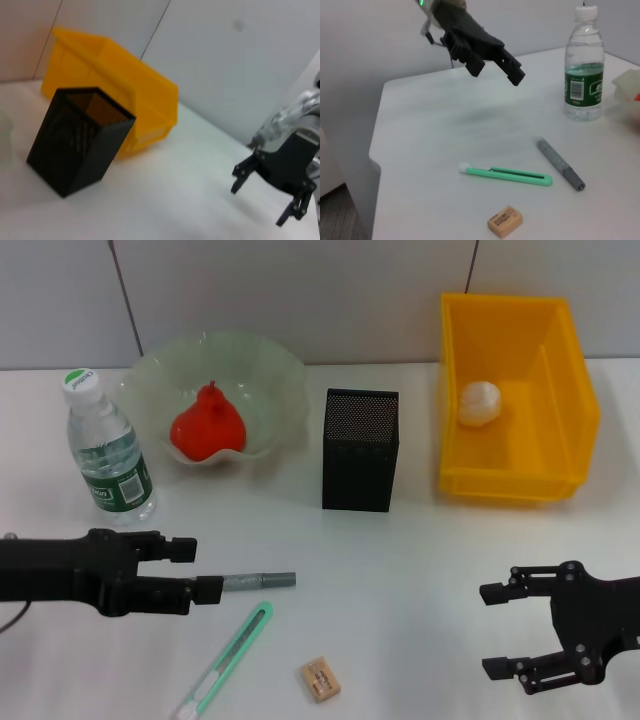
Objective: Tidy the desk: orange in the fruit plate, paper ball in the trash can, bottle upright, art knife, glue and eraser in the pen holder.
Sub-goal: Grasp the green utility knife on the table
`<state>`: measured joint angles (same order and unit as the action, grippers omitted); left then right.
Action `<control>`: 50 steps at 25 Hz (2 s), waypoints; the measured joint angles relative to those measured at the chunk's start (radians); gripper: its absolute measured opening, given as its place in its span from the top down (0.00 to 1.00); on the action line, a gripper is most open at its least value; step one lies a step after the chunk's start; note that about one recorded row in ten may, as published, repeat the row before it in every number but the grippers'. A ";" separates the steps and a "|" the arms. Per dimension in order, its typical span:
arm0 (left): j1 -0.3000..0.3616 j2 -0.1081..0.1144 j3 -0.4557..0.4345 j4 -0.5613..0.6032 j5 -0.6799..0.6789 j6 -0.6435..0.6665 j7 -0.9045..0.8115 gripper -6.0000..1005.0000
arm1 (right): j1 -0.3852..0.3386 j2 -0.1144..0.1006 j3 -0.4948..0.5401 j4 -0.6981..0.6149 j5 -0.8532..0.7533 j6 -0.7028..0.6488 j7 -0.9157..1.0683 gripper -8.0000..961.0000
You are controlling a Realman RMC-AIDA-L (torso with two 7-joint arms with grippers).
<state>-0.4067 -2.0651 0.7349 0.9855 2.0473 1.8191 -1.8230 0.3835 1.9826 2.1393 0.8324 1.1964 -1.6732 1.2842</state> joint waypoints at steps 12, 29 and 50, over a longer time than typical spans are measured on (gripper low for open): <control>-0.132 -0.002 0.332 0.314 0.205 0.033 -0.596 0.17 | -0.002 -0.003 0.027 0.013 -0.002 -0.010 -0.048 0.16; -0.320 -0.013 0.550 0.276 0.441 0.037 -0.895 0.18 | 0.008 -0.005 0.028 0.011 -0.002 0.003 -0.059 0.16; -0.358 -0.015 0.724 0.145 0.489 -0.127 -0.990 0.19 | 0.012 -0.005 0.037 0.005 -0.002 0.038 -0.059 0.16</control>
<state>-0.7652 -2.0803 1.4586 1.1306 2.5359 1.6916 -2.8129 0.3957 1.9772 2.1765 0.8374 1.1947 -1.6351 1.2256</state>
